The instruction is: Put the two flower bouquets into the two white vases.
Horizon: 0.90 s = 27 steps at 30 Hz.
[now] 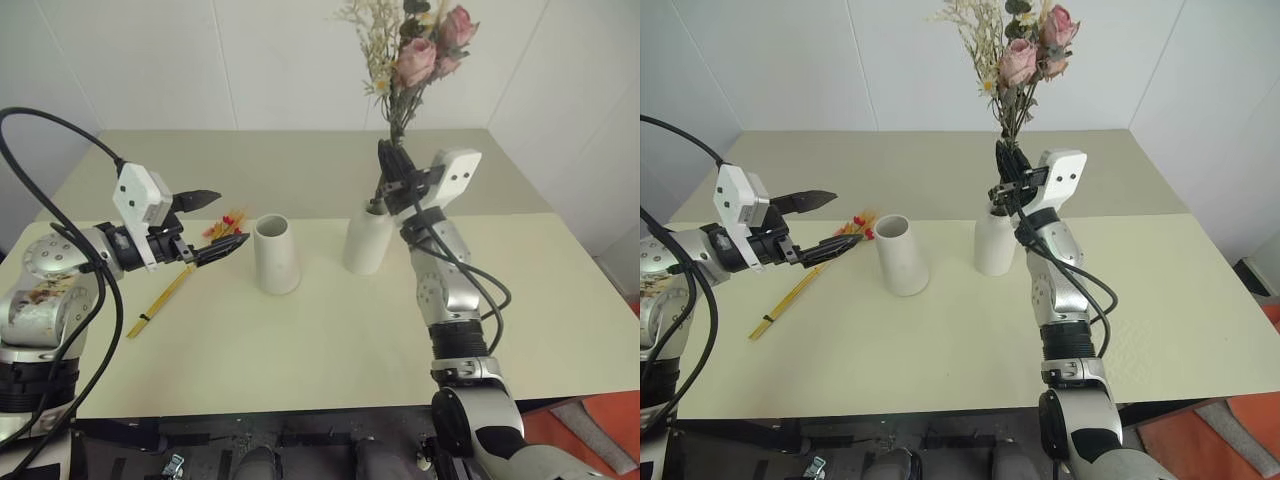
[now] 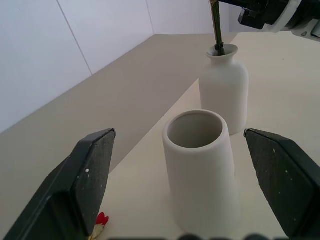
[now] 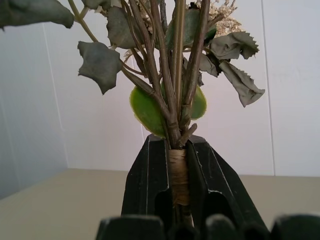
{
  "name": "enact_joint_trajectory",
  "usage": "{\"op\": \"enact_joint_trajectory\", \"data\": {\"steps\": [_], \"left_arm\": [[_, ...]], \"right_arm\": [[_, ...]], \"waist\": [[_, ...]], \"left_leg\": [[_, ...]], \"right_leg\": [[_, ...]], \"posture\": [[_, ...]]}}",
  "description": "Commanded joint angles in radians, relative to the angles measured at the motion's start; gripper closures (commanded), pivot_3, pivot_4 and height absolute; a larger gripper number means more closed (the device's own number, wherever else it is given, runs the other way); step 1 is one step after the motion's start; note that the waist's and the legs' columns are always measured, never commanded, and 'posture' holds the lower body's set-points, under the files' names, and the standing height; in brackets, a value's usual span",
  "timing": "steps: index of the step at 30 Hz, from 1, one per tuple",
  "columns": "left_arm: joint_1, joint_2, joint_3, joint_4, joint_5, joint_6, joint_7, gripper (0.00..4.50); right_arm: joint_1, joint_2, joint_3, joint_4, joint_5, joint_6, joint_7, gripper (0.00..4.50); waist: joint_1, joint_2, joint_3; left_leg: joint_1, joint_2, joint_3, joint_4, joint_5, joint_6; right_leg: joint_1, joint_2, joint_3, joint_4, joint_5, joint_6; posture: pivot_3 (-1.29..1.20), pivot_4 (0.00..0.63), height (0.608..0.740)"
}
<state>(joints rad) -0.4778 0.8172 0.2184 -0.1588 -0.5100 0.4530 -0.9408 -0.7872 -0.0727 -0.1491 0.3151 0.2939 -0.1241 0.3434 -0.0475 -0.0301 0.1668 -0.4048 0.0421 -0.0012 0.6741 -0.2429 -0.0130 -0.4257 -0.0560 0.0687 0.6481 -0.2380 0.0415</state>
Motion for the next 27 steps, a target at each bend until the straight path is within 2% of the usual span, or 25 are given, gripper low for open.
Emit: {"op": "enact_joint_trajectory", "data": {"steps": [1, 10, 13, 17, 20, 22, 24, 27], "left_arm": [[-0.021, 0.006, 0.026, 0.000, 0.003, -0.032, 0.008, 0.00], [-0.021, 0.011, 0.027, 0.008, 0.002, -0.039, 0.015, 0.00], [-0.023, 0.014, 0.032, 0.012, 0.002, -0.037, 0.020, 0.00], [-0.009, 0.025, 0.073, 0.019, 0.001, -0.010, 0.064, 0.00], [0.009, 0.034, 0.118, 0.003, 0.062, 0.089, 0.236, 0.00], [0.013, 0.049, 0.129, -0.009, 0.087, 0.181, 0.316, 0.00], [0.027, 0.088, 0.089, -0.046, 0.163, 0.268, 0.393, 0.00], [0.022, 0.111, 0.037, -0.091, 0.217, 0.386, 0.463, 0.00]], "right_arm": [[0.019, 0.002, 0.004, -0.048, 0.006, -0.035, 0.009, 3.04], [0.141, 0.017, 0.034, -0.211, 0.022, 0.033, -0.003, 0.02], [0.203, -0.002, 0.041, -0.287, 0.020, 0.065, -0.005, 0.02], [0.319, -0.084, 0.068, -0.450, 0.048, 0.157, 0.058, 0.02], [0.398, -0.214, 0.058, -0.614, 0.082, 0.304, 0.100, 0.02], [0.408, -0.313, 0.031, -0.698, 0.167, 0.475, 0.119, 0.02], [0.409, -0.438, 0.015, -0.765, 0.230, 0.612, 0.171, 0.02], [0.400, -0.594, 0.002, -0.840, 0.301, 0.723, 0.258, 0.02]], "waist": [[0.000, 0.000, 0.000], [0.000, 0.000, 0.000], [0.003, 0.000, 0.000], [0.006, 0.000, 0.000], [0.005, 0.000, 0.000], [0.002, 0.000, 0.000], [0.002, 0.000, 0.000], [0.004, 0.000, 0.000]], "left_leg": [[0.000, 0.000, 0.000, 0.000, 0.000, 0.000], [0.000, 0.000, 0.000, 0.000, 0.000, 0.000], [0.000, 0.000, 0.000, 0.000, 0.000, 0.000], [0.000, 0.000, 0.000, 0.000, 0.000, 0.000], [0.000, 0.000, 0.000, 0.000, 0.000, 0.000], [0.001, 0.000, 0.000, 0.000, 0.000, 0.000], [0.001, 0.000, 0.000, 0.000, 0.000, 0.000], [0.003, 0.000, -0.001, 0.000, 0.000, 0.000]], "right_leg": [[0.000, 0.000, 0.000, 0.000, 0.000, 0.000], [0.000, 0.000, 0.000, 0.000, 0.000, 0.000], [0.000, 0.000, 0.000, 0.000, 0.000, 0.000], [0.000, 0.000, 0.000, -0.001, 0.000, 0.000], [0.000, 0.000, 0.000, -0.001, 0.000, 0.000], [0.000, 0.000, 0.000, -0.001, 0.000, 0.000], [0.001, 0.000, 0.000, 0.000, 0.000, 0.000], [0.003, 0.001, 0.000, -0.001, 0.000, 0.000]], "posture": [[0.00, 0.150, 0.740], [0.00, 0.150, 0.740], [0.00, 0.150, 0.740], [0.00, 0.150, 0.740], [0.00, 0.150, 0.740], [0.00, 0.150, 0.740], [0.00, 0.150, 0.740], [0.00, 0.150, 0.740]]}}
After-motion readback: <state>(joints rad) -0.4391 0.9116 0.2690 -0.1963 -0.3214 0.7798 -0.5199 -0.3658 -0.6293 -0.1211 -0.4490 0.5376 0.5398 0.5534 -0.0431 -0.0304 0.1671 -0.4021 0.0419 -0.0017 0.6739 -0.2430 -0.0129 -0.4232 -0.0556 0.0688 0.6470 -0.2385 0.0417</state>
